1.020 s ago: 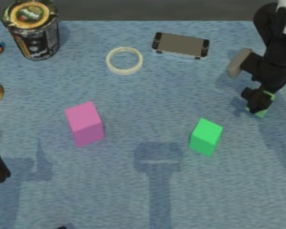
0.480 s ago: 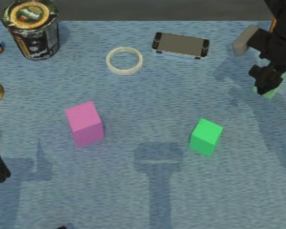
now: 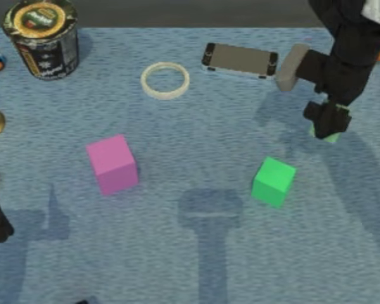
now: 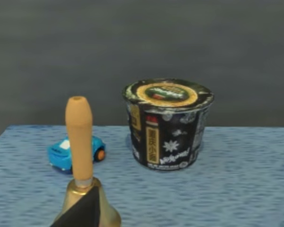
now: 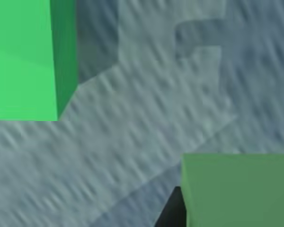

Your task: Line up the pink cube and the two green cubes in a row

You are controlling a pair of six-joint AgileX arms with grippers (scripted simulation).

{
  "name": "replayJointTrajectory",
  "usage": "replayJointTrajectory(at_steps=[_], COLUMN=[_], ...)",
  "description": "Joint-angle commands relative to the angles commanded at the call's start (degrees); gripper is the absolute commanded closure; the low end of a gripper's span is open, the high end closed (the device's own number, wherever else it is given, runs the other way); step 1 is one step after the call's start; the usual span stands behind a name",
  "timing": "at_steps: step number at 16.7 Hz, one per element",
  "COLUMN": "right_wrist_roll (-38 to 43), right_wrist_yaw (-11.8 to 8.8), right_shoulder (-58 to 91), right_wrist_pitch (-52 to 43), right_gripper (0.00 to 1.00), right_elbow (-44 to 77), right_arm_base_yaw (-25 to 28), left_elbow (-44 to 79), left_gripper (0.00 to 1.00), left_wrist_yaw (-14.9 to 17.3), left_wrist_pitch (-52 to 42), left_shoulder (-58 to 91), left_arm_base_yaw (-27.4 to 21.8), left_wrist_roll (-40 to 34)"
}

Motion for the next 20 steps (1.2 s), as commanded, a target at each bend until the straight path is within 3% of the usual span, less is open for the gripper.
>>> replayJointTrajectory(at_steps=[6, 9, 16, 20], right_wrist_roll=[-3.27, -4.5, -4.71, -4.56], right_wrist_yaw=[-0.38, -0.37, -0.37, -0.38], right_shoulder=[-15.43, -20.91, -21.37, -18.62], right_wrist_pitch=[4.83, 6.72, 7.89, 16.67], right_gripper=[1.0, 1.0, 1.0, 1.0], right_elbow=[-23.0, -29.1, -30.74, -35.83], right_arm_base_yaw=[17.48, 23.36, 24.32, 24.34], left_elbow=[0.0, 0.0, 0.0, 0.0], left_gripper=[0.0, 0.0, 0.0, 0.0], left_wrist_yaw=[0.0, 0.0, 0.0, 0.0], left_wrist_pitch=[0.0, 0.0, 0.0, 0.0], left_shoulder=[0.0, 0.0, 0.0, 0.0], left_arm_base_yaw=[0.0, 0.0, 0.0, 0.0], left_wrist_roll=[0.0, 0.0, 0.0, 0.0])
